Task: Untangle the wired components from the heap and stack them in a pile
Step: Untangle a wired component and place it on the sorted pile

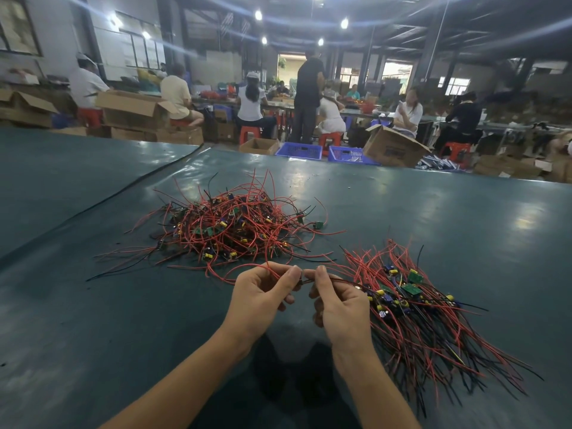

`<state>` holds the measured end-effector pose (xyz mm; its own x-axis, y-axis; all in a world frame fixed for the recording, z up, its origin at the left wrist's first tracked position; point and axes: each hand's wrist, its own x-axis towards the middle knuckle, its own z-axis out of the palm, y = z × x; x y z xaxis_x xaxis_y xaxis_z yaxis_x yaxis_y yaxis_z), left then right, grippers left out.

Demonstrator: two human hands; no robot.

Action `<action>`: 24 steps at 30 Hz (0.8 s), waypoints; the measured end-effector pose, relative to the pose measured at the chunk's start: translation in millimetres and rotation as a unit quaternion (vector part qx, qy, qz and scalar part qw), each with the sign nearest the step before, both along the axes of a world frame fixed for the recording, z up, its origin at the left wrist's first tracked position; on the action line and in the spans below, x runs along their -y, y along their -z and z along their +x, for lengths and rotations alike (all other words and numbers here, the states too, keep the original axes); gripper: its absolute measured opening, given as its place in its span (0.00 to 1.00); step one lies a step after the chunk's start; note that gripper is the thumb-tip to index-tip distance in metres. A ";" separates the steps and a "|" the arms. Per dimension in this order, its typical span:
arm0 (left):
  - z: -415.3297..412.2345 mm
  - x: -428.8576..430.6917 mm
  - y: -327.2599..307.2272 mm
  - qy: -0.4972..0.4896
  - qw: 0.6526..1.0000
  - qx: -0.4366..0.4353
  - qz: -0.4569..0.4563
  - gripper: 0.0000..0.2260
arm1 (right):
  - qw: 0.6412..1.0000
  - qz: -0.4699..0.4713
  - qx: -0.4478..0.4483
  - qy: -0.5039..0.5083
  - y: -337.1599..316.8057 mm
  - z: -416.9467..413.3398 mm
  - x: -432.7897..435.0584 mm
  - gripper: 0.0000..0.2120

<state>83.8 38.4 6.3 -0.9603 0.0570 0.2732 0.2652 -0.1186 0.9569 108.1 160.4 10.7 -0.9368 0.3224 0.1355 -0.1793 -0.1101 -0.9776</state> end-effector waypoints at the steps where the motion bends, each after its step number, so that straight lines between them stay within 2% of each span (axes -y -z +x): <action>1: 0.1 0.0 -1.3 -0.001 1.000 0.000 0.005 0.14 | 1.000 -0.010 0.005 0.001 0.1 -1.1 -2.0 0.13; 7: -3.3 4.9 -7.5 -0.038 0.999 0.013 0.035 0.14 | 0.995 -0.100 0.005 0.024 0.4 -8.0 -21.8 0.14; 10: -5.9 7.1 -7.4 -0.052 0.997 0.024 0.046 0.13 | 0.993 -0.112 0.009 0.033 2.3 -9.0 -26.8 0.15; 18: -4.0 4.7 -1.2 -0.027 0.998 0.035 0.033 0.18 | 0.997 -0.057 0.049 0.022 2.7 -4.5 -18.2 0.17; 24: 1.3 0.2 0.6 0.049 0.998 0.004 -0.040 0.15 | 0.998 0.039 0.034 -0.024 -0.5 0.9 -2.4 0.18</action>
